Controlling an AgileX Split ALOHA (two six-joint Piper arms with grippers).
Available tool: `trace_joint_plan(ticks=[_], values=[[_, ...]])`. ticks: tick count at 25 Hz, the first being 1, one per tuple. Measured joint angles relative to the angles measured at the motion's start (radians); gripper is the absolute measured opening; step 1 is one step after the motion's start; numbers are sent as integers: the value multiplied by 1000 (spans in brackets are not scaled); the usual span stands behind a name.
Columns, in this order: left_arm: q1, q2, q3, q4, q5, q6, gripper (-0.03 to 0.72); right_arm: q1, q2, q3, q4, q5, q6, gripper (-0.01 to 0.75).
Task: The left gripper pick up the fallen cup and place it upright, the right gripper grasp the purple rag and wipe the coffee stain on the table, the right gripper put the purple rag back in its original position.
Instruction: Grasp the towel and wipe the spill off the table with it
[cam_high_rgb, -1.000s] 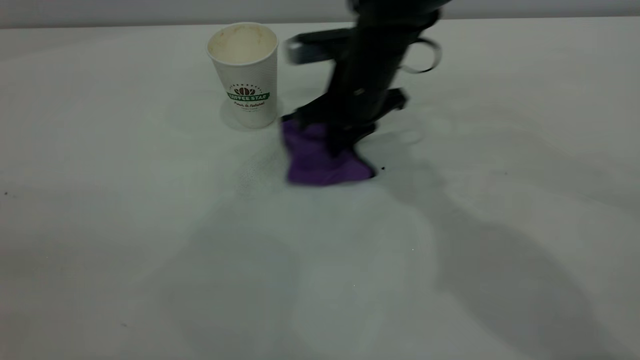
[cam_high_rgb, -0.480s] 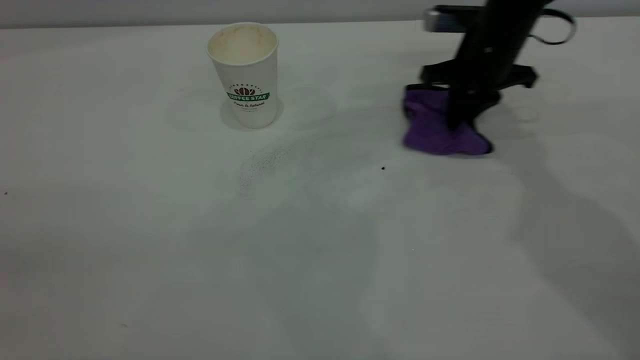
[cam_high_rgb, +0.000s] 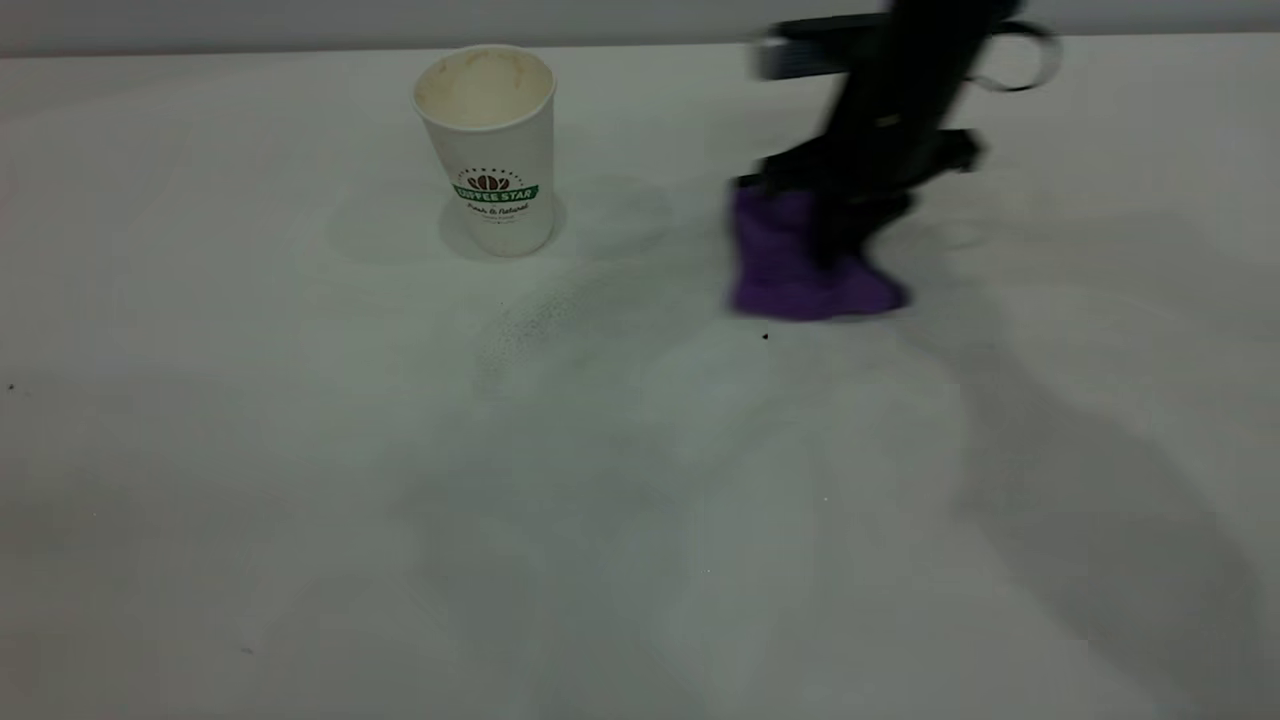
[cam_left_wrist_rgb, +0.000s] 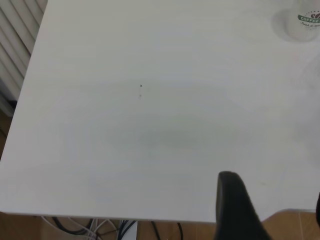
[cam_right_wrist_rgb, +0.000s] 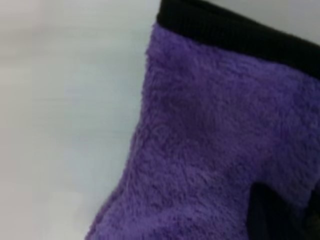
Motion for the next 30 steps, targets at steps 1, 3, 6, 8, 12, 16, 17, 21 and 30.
trace_joint_plan(ticks=[1, 3, 6, 8, 12, 16, 17, 21, 30], values=[[0, 0, 0, 0, 0, 0, 451, 28, 5, -7, 9, -13, 0, 59], [0, 0, 0, 0, 0, 0, 451, 85, 20, -36, 25, -21, 4, 61], [0, 0, 0, 0, 0, 0, 451, 148, 44, -88, 29, -11, 28, 61], [0, 0, 0, 0, 0, 0, 451, 181, 56, -118, 30, 6, 44, 61], [0, 0, 0, 0, 0, 0, 451, 238, 61, -128, 35, 46, 73, 61], [0, 0, 0, 0, 0, 0, 451, 275, 61, -130, 36, 111, 80, 61], [0, 0, 0, 0, 0, 0, 451, 279, 61, -131, 36, 129, 85, 61], [0, 0, 0, 0, 0, 0, 451, 268, 61, -134, -3, 198, 159, 63], [0, 0, 1, 0, 0, 0, 451, 34, 57, -137, -157, 315, 289, 70]])
